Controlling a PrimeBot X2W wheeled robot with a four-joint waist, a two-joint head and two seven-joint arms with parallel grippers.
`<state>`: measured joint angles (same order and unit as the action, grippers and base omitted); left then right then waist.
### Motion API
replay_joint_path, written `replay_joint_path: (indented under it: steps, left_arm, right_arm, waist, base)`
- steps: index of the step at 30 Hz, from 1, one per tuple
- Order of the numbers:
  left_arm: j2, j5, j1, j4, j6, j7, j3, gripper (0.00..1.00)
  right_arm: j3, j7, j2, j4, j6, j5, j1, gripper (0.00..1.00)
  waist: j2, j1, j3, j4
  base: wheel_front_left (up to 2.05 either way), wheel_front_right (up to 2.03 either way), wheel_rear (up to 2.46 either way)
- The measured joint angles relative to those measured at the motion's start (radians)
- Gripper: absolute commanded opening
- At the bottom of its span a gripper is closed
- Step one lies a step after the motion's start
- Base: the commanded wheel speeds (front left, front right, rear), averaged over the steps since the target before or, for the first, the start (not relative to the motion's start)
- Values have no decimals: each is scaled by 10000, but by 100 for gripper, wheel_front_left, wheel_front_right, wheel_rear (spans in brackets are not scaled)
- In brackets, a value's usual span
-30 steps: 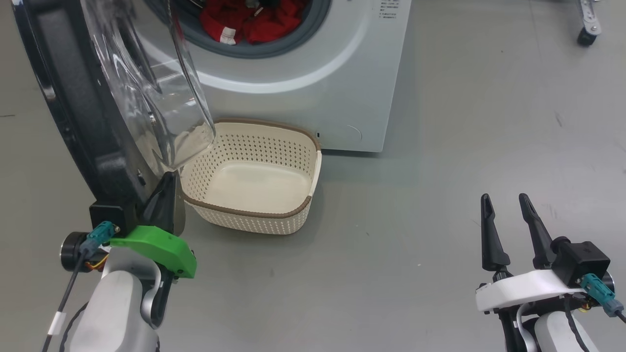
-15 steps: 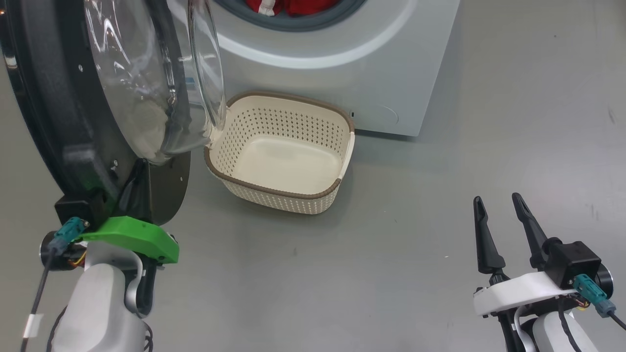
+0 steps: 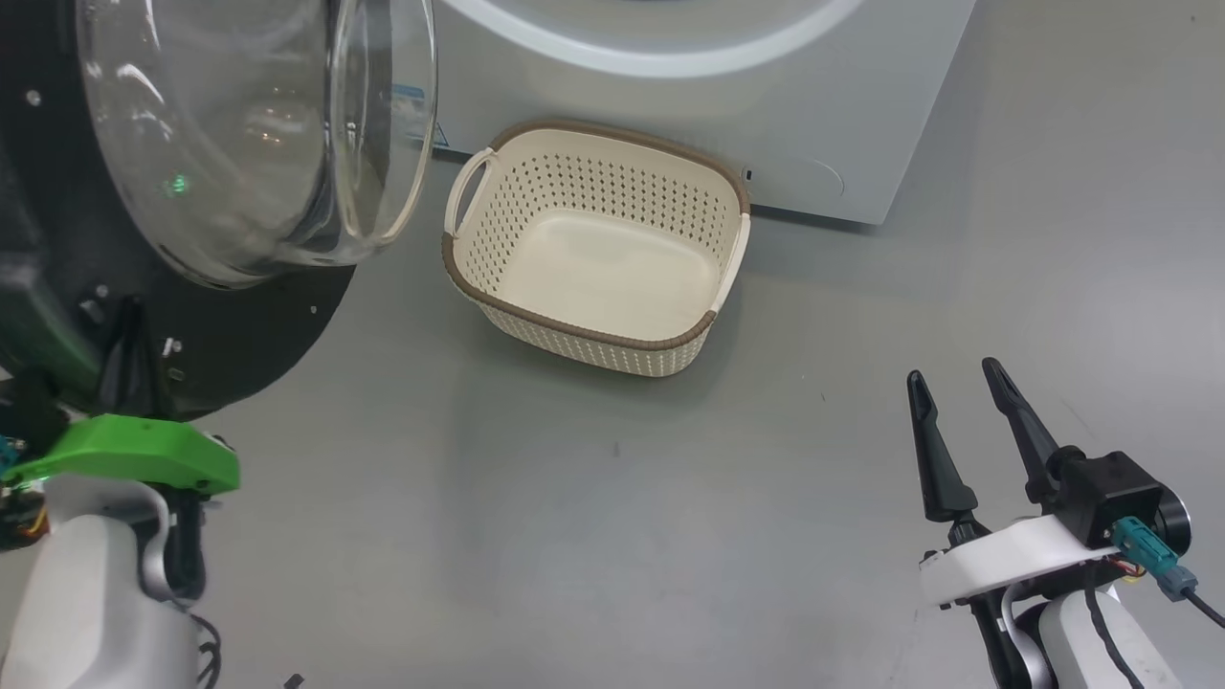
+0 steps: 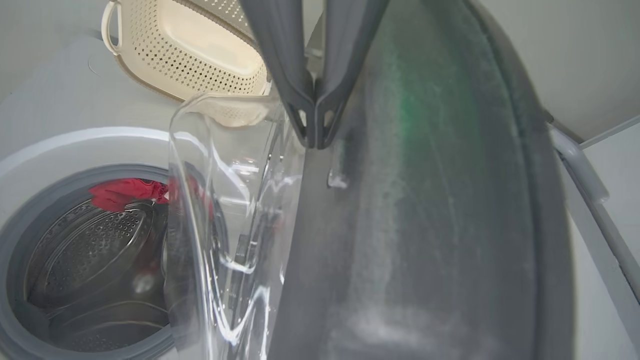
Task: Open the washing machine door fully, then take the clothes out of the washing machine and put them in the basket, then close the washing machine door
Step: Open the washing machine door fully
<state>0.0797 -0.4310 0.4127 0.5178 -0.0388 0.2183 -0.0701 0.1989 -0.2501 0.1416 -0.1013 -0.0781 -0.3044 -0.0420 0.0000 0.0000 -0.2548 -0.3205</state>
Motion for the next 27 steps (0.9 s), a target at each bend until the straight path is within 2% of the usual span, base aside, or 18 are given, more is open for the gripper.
replay_joint_path:
  steps: [9, 16, 22, 27]
  left_arm:
    - [930, -445, 222, 84, 117, 44, -989, 0]
    - [1377, -721, 514, 230, 115, 40, -1415, 0]
    - [1432, -1509, 963, 357, -40, -153, -1887, 0]
    - [1768, -1515, 1277, 558, -117, -320, -1973, 0]
  right_arm:
    - [142, 178, 71, 107, -21, 84, -375, 100]
    - [238, 370, 98, 274, -23, 221, -624, 100]
    - [230, 508, 211, 445, -23, 265, -936, 100]
    - [188, 600, 309, 583, -15, 393, -1085, 100]
  waist:
    - [0, 0, -562, -41]
    - [0, 0, -1075, 87]
    - [0, 0, -1584, 237]
    - [0, 0, -2038, 347]
  base:
    - [0, 0, 0]
    - [0, 0, 0]
    - [0, 0, 0]
    - [0, 0, 0]
